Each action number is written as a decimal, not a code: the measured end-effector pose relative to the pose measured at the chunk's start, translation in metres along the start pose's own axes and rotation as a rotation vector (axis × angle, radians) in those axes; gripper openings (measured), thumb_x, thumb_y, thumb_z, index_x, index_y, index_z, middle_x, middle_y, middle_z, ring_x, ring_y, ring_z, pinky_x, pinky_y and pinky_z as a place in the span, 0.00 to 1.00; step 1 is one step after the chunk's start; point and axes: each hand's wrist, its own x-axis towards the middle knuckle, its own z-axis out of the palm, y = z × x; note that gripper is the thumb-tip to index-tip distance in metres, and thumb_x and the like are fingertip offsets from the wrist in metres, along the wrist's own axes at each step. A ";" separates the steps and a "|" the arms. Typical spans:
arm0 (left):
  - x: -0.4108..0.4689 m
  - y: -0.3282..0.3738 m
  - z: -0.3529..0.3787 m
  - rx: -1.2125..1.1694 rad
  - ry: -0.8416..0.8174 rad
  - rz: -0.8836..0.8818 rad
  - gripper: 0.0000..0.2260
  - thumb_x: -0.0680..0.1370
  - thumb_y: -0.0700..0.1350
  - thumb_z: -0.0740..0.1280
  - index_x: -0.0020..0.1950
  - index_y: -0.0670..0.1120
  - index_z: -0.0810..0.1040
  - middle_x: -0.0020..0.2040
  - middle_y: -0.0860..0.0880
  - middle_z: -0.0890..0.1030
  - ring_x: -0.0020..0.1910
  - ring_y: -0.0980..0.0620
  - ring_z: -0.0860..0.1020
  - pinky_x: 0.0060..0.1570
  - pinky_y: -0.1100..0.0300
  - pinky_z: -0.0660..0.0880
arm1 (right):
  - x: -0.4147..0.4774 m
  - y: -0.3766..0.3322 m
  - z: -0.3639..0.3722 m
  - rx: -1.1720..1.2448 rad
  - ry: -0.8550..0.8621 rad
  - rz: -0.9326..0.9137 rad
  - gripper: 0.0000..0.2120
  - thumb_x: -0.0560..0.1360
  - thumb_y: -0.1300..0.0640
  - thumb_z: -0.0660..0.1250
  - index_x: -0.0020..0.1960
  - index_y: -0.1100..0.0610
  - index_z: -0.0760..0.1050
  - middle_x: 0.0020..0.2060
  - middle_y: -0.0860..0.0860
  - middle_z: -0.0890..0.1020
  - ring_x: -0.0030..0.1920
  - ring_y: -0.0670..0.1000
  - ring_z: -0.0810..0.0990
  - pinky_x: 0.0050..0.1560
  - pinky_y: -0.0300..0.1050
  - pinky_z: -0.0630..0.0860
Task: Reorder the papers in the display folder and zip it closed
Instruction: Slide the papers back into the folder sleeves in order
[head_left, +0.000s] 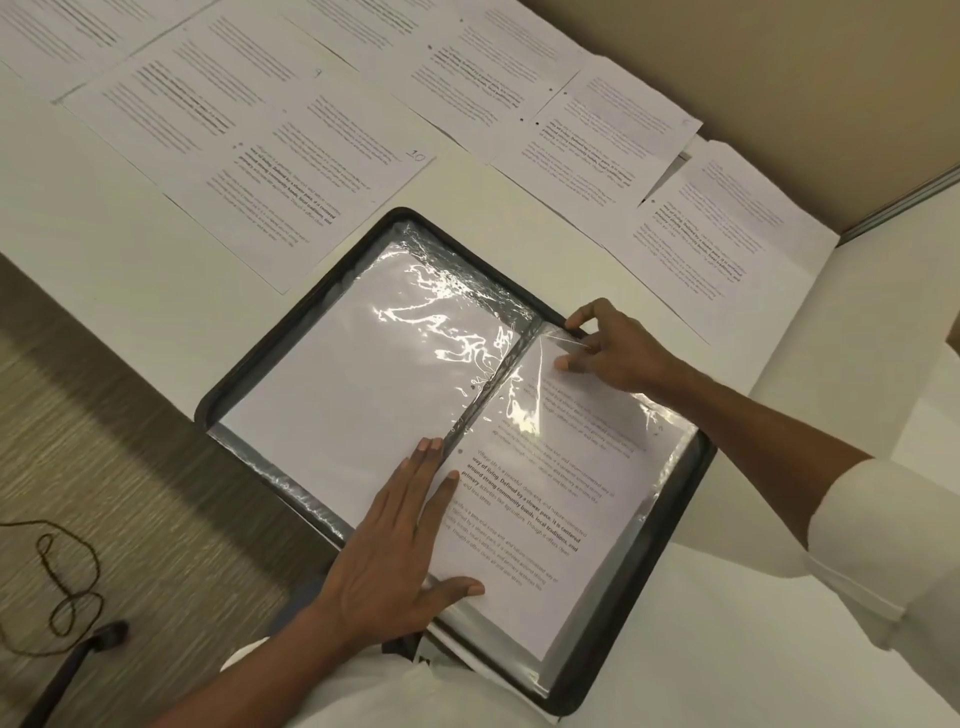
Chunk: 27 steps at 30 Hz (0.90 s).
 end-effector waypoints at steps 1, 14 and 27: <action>0.000 0.000 -0.001 0.001 -0.005 0.001 0.49 0.76 0.70 0.72 0.83 0.38 0.60 0.86 0.37 0.52 0.85 0.37 0.53 0.77 0.33 0.66 | -0.001 -0.001 -0.001 -0.030 -0.004 0.002 0.30 0.69 0.48 0.83 0.63 0.50 0.70 0.54 0.50 0.82 0.52 0.49 0.80 0.47 0.47 0.75; 0.000 0.004 -0.005 0.096 -0.152 0.004 0.61 0.70 0.81 0.65 0.86 0.39 0.55 0.87 0.37 0.47 0.86 0.37 0.48 0.81 0.37 0.54 | -0.003 0.005 -0.017 -0.031 -0.008 0.045 0.28 0.64 0.51 0.87 0.57 0.50 0.75 0.46 0.55 0.85 0.48 0.57 0.86 0.52 0.57 0.84; 0.003 0.011 -0.010 0.134 -0.246 -0.002 0.64 0.67 0.85 0.62 0.86 0.40 0.53 0.87 0.37 0.45 0.86 0.37 0.46 0.79 0.36 0.51 | -0.027 0.005 -0.088 -0.346 -0.533 0.070 0.07 0.72 0.51 0.80 0.43 0.55 0.88 0.42 0.50 0.88 0.49 0.49 0.84 0.59 0.48 0.80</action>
